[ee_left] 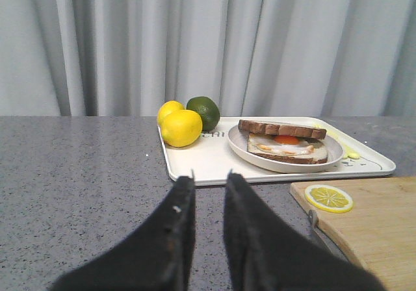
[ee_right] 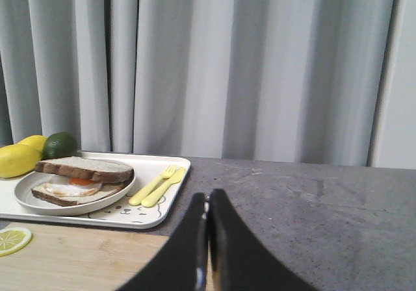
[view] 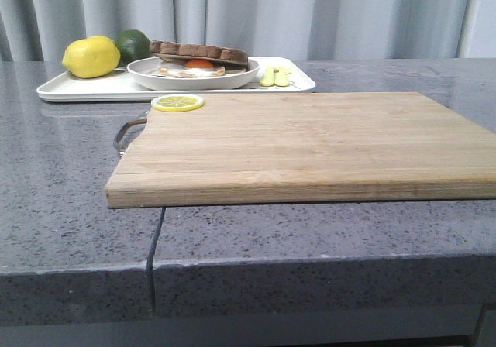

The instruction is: Place bread and move sandwich to tray

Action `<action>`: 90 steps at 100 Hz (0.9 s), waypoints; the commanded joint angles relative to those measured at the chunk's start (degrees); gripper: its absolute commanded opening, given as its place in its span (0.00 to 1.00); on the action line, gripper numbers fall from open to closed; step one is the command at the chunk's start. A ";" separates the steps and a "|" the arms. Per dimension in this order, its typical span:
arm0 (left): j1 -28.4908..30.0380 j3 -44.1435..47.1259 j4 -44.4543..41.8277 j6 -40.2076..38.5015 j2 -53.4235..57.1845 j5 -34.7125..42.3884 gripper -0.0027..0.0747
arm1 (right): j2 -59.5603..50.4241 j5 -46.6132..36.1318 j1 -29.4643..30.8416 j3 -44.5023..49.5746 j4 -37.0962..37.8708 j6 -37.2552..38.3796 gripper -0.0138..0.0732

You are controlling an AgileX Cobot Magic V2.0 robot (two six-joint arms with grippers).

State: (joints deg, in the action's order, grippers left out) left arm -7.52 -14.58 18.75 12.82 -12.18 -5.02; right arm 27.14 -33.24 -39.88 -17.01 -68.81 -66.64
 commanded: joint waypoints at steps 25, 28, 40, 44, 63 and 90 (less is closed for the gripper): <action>-0.42 -1.43 0.46 0.13 -0.40 4.23 0.01 | -0.04 -2.24 0.50 -1.39 -0.30 -0.72 0.08; -0.42 -1.43 0.46 0.13 -0.40 4.23 0.01 | -0.04 -2.19 0.50 -1.39 -0.29 -0.72 0.08; -0.42 -1.43 0.46 0.13 -0.40 4.23 0.01 | -0.04 -2.19 0.50 -1.39 -0.29 -0.72 0.08; -0.42 -1.43 0.46 0.13 -0.40 4.23 0.01 | -0.04 -2.19 0.50 -1.39 -0.29 -0.72 0.08; -0.42 -1.43 0.46 0.13 -0.40 4.23 0.01 | -0.04 -2.19 0.50 -1.39 -0.29 -0.72 0.08; 1.35 1.27 -6.40 0.24 0.59 4.39 0.01 | -0.04 -2.19 0.50 -1.39 -0.29 -0.72 0.08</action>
State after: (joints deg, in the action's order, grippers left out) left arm -7.23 -13.12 16.29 12.82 -11.66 -4.92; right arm 27.14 -33.75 -39.88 -17.01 -71.27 -66.77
